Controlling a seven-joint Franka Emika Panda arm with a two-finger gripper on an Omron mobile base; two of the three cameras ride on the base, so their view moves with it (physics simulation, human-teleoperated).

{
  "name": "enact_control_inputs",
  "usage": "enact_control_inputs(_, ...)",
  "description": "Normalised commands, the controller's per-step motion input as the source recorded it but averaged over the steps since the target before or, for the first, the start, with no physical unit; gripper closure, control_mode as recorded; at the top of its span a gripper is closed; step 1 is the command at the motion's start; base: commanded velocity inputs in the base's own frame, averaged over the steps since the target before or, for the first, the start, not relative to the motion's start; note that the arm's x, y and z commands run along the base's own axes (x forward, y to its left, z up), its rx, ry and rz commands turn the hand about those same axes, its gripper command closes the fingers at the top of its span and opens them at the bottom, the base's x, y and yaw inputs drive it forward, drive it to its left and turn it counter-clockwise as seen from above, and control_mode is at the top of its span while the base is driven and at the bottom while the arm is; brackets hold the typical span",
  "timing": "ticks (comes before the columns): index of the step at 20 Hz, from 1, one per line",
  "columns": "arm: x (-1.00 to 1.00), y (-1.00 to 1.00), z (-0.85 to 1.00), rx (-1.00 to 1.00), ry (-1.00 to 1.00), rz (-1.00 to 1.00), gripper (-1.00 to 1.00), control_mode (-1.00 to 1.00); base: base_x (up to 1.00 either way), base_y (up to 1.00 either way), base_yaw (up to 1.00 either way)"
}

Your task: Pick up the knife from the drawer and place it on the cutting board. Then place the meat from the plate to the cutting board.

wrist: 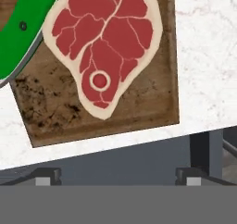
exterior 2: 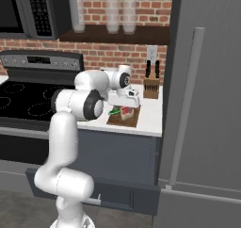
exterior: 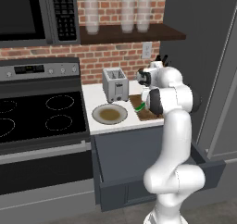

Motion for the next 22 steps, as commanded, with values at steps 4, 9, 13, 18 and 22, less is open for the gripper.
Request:
enact_control_inputs(4, -0.55, 0.01, 0.83, 0.00, -0.10, 0.00, -1.00, -1.00, 0.00, 0.00, 0.00)
enact_control_inputs(9, -0.92, 0.06, 0.57, 0.00, -0.04, 0.00, -1.00, -1.00, 0.00, 0.00, 0.00)
enact_control_inputs(13, -0.87, 0.36, -0.11, 0.00, 0.00, -0.02, -1.00, -1.00, 0.00, 0.00, 0.00)
enact_control_inputs(18, -0.71, 0.39, -0.01, 0.00, -0.07, -0.03, -1.00, -1.00, 0.00, 0.00, 0.00)
enact_control_inputs(22, -0.26, 0.33, 0.12, -0.01, -0.05, -0.03, -1.00, -1.00, 0.00, 0.00, 0.00)
